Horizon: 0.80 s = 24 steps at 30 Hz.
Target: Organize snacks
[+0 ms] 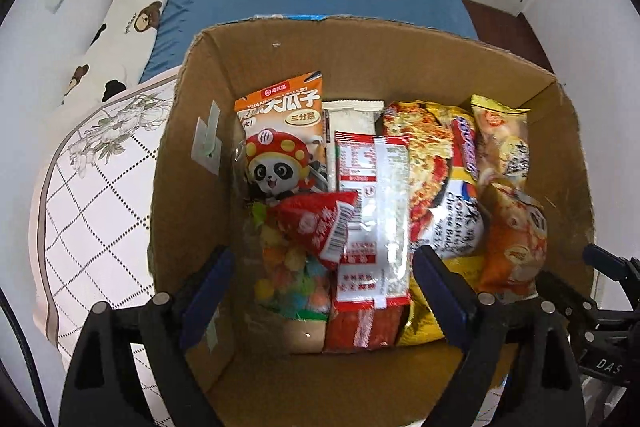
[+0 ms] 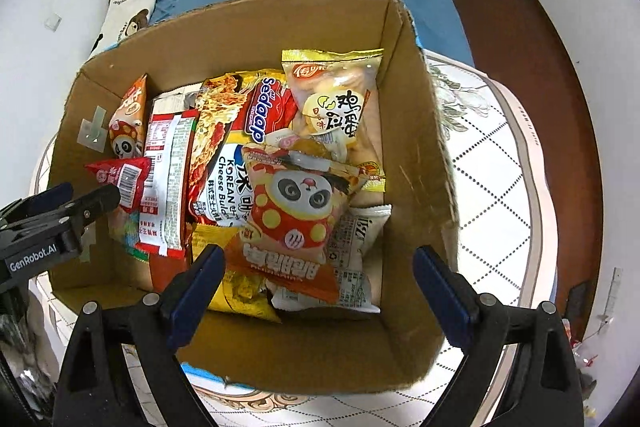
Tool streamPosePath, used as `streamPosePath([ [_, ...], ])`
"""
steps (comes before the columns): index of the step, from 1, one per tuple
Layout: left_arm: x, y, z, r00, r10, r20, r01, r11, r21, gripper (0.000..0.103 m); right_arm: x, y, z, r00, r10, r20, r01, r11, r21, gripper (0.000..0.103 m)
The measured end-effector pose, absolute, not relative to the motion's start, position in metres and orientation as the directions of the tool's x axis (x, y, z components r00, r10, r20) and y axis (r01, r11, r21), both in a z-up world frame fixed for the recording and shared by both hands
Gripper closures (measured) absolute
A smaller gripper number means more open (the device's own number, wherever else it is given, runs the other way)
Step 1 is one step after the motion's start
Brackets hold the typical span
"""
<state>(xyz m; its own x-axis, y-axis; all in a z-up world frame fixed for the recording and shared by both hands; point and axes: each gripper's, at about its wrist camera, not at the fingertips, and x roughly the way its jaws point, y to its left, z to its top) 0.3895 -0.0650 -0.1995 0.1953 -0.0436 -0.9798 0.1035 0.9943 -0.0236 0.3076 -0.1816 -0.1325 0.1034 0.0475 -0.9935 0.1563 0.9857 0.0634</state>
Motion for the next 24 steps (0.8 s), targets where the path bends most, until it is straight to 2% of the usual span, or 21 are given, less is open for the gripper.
streamPosePath([
  [10, 0.336, -0.066, -0.161, 0.318, -0.07, -0.945, 0.103, 0.994, -0.039, 0.012, 0.275, -0.178, -0.092, 0.22, 0.03, -0.975, 0.159, 0.985, 0.067, 0.006],
  [24, 0.223, -0.055, -0.072, 0.546, -0.059, -0.836, 0.083, 0.996, -0.016, 0.012, 0.176, -0.147, 0.012, 0.451, -0.001, -0.892, 0.091, 0.995, 0.045, 0.004],
])
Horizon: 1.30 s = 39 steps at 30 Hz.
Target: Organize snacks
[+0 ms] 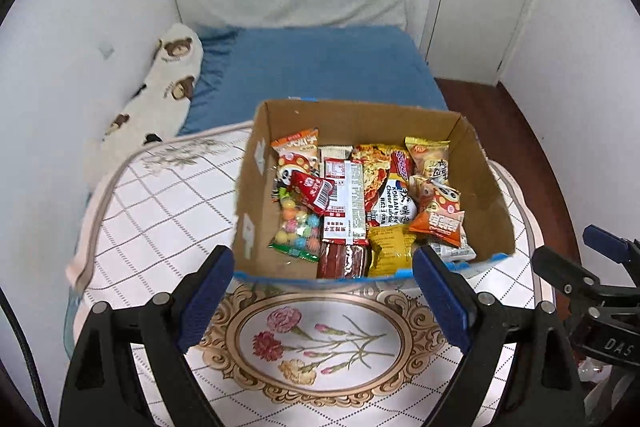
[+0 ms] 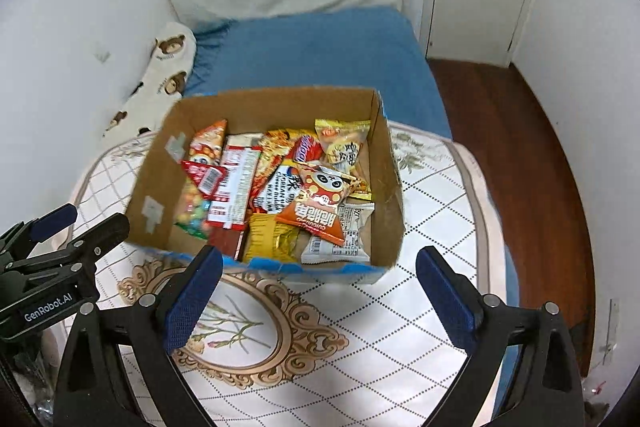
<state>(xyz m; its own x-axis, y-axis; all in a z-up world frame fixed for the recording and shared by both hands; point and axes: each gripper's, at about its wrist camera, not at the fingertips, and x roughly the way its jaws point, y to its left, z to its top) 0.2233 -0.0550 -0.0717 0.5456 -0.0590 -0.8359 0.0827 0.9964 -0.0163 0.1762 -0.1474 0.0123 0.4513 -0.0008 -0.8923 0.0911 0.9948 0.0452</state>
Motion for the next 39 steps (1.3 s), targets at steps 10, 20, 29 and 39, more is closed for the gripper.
streamPosePath([
  [10, 0.152, -0.043, -0.025, 0.634, -0.068, -0.77, 0.08, 0.997, -0.023, 0.012, 0.098, -0.13, 0.078, 0.571, -0.008, -0.821, 0.071, 0.997, 0.039, 0.003],
  [20, 0.096, -0.037, 0.003, 0.682, -0.067, -0.728, 0.074, 0.997, -0.023, 0.012, 0.035, -0.103, 0.125, 0.657, -0.016, -0.754, 0.038, 0.999, 0.012, 0.001],
  [29, 0.081, -0.031, 0.009, 0.703, -0.039, -0.71, 0.045, 0.999, -0.01, 0.012, 0.015, -0.098, 0.135, 0.674, -0.018, -0.739, 0.034, 0.999, 0.008, 0.001],
  [39, 0.086, -0.033, 0.006, 0.716, -0.039, -0.697, 0.043, 0.999, -0.012, 0.0, 0.018, -0.106, 0.129, 0.676, -0.046, -0.735, 0.067, 0.998, 0.0, 0.0],
])
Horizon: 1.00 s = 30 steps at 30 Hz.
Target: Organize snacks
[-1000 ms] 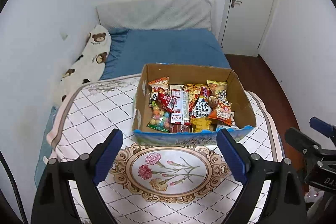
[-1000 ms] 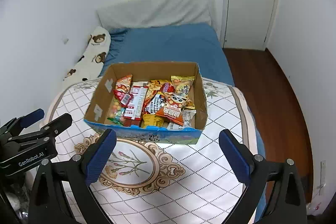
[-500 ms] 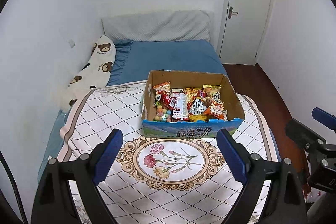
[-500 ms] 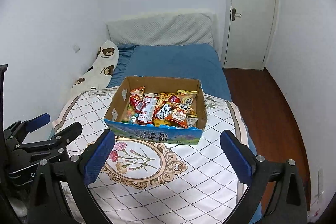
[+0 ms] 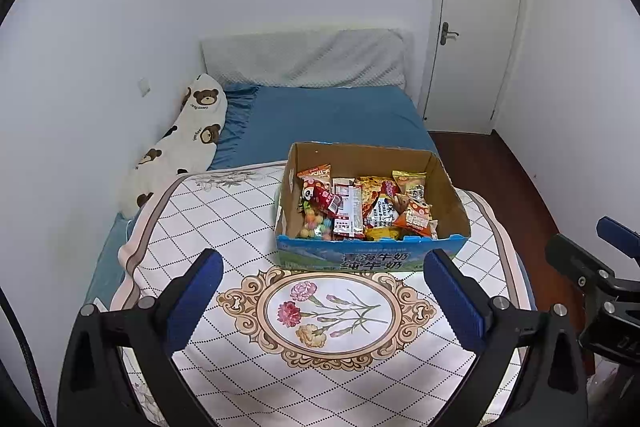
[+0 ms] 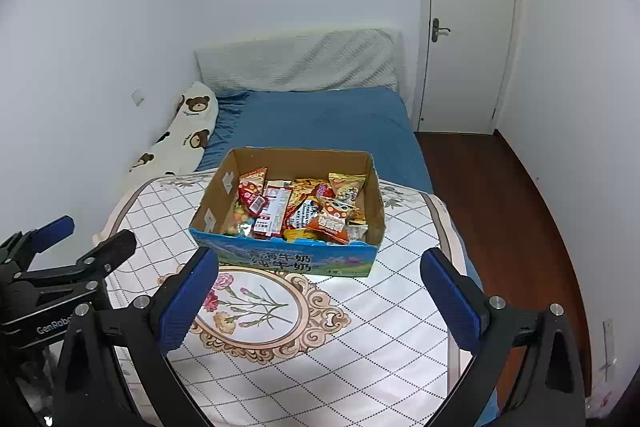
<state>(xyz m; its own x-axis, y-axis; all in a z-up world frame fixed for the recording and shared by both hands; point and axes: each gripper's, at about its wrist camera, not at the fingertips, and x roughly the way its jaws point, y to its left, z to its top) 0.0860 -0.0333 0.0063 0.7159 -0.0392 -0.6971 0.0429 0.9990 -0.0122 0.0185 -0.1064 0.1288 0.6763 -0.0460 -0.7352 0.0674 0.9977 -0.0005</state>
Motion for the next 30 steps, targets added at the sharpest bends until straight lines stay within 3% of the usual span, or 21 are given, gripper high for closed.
streamPosePath([
  [30, 0.191, -0.051, -0.071, 0.619, 0.02, -0.785, 0.01, 0.999, 0.033, 0.0, 0.121, -0.135, 0.039, 0.593, -0.116, -0.797, 0.143, 0.989, -0.038, 0.0],
])
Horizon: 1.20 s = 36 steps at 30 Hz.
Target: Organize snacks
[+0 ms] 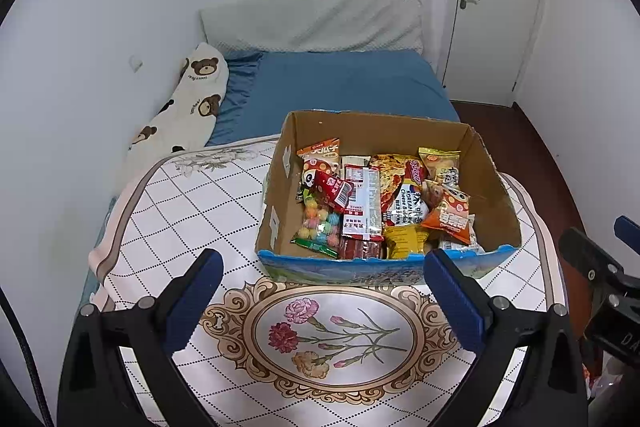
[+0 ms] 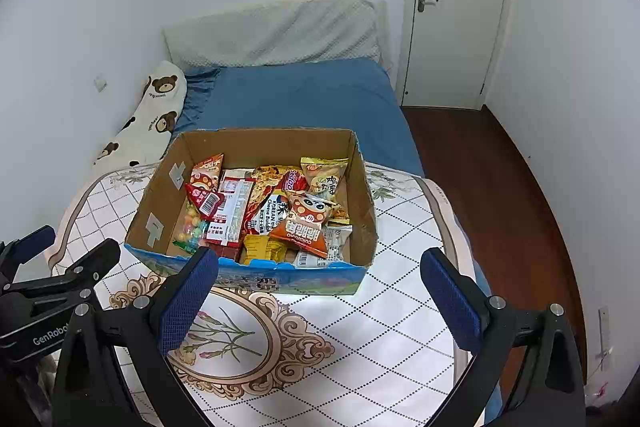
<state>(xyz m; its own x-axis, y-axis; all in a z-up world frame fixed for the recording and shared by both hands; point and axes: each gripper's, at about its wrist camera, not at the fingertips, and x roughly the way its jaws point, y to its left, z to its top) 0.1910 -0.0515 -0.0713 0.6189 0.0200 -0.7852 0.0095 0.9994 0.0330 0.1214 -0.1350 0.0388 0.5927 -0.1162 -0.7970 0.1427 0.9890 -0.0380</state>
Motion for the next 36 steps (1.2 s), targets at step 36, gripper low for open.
streamPosePath([
  [36, 0.2, -0.049, -0.075, 0.614, 0.021, -0.789, 0.021, 0.999, 0.043, 0.0, 0.13, -0.135, 0.025, 0.559, -0.134, -0.818, 0.143, 0.988, -0.064, 0.0],
])
